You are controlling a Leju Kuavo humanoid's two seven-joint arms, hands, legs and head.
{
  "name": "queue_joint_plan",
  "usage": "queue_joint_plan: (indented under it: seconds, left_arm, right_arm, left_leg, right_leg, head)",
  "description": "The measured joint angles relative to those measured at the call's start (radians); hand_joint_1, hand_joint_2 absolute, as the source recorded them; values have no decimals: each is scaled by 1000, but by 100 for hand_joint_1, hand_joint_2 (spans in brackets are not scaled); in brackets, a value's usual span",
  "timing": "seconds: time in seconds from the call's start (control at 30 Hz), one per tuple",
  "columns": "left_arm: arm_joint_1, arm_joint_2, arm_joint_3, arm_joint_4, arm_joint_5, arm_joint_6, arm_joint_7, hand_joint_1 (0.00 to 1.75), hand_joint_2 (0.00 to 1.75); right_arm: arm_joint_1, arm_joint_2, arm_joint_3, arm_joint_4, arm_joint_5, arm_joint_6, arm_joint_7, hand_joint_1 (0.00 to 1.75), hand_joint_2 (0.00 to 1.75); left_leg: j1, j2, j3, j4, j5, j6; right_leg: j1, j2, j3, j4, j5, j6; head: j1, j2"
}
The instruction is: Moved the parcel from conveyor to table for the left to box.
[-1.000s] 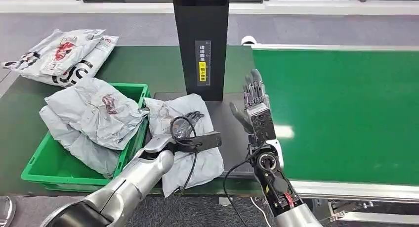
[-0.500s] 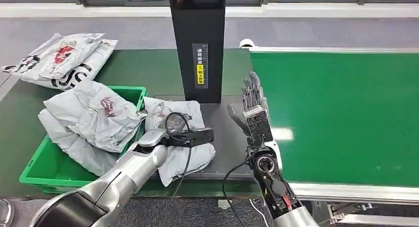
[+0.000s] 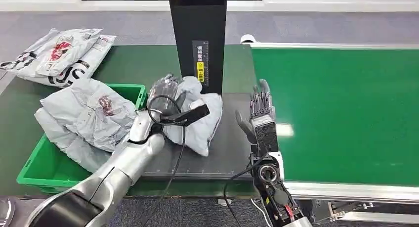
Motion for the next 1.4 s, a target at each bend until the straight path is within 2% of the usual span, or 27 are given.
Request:
queue_joint_plan:
  seconds: [0.13, 0.3, 0.73, 0.8, 0.87, 1.03, 1.3, 1.4]
  left_arm:
    - [-5, 20, 3, -112, -106, 50, 78, 175, 175]
    - [-3, 61, 42, -213, -158, 147, 89, 175, 175]
    - [14, 90, 77, -286, -169, 150, 85, 175, 175]
    - [14, 92, 77, -286, -214, 163, 119, 175, 175]
    - [14, 100, 87, -283, -334, 169, 213, 175, 175]
    - [10, 163, 109, -222, -453, 46, 519, 175, 175]
    - [62, 325, 278, -42, -465, -193, 603, 175, 175]
    - [89, 353, 324, 7, -470, -243, 618, 175, 175]
  right_arm:
    - [0, 0, 0, 0, -25, -12, -9, 0, 175]
    - [-9, 0, 1, 13, -59, -29, -33, 0, 175]
    - [-19, 0, 2, 34, -66, -35, -38, 0, 175]
    - [-20, 0, 2, 35, -71, -35, -38, 0, 175]
    - [-29, 0, 3, 40, -77, -36, -33, 0, 175]
    - [-63, 5, 3, 66, -57, -37, -15, 0, 175]
    - [-64, 5, 3, 110, -17, -18, 26, 0, 175]
    - [-28, 3, 3, 97, 13, -12, 38, 0, 175]
  left_leg:
    - [0, 0, -2, 0, 0, 0]
    - [0, 0, -2, 0, 0, 0]
    - [0, -1, -3, 0, 0, 0]
    - [0, -1, -3, 0, 0, 0]
    - [0, 0, -3, 0, 0, 0]
    - [0, 2, -2, -1, 1, 0]
    - [2, 5, -1, -2, 2, -3]
    - [2, 4, -2, -2, 1, -4]
  right_leg:
    - [0, 0, -2, 0, 0, 0]
    - [1, 0, -2, 0, 0, 0]
    - [0, 0, -2, 0, 0, 0]
    - [0, 0, -2, 0, 0, 0]
    - [0, 0, -3, 0, 0, 0]
    - [1, 2, -3, 2, 0, 0]
    - [2, 5, -6, 3, 0, -4]
    - [2, 5, -6, 3, -1, -4]
  head:
    - [0, 0]
    - [0, 0]
    - [0, 0]
    - [0, 0]
    - [0, 0]
    - [0, 0]
    - [0, 0]
    - [0, 0]
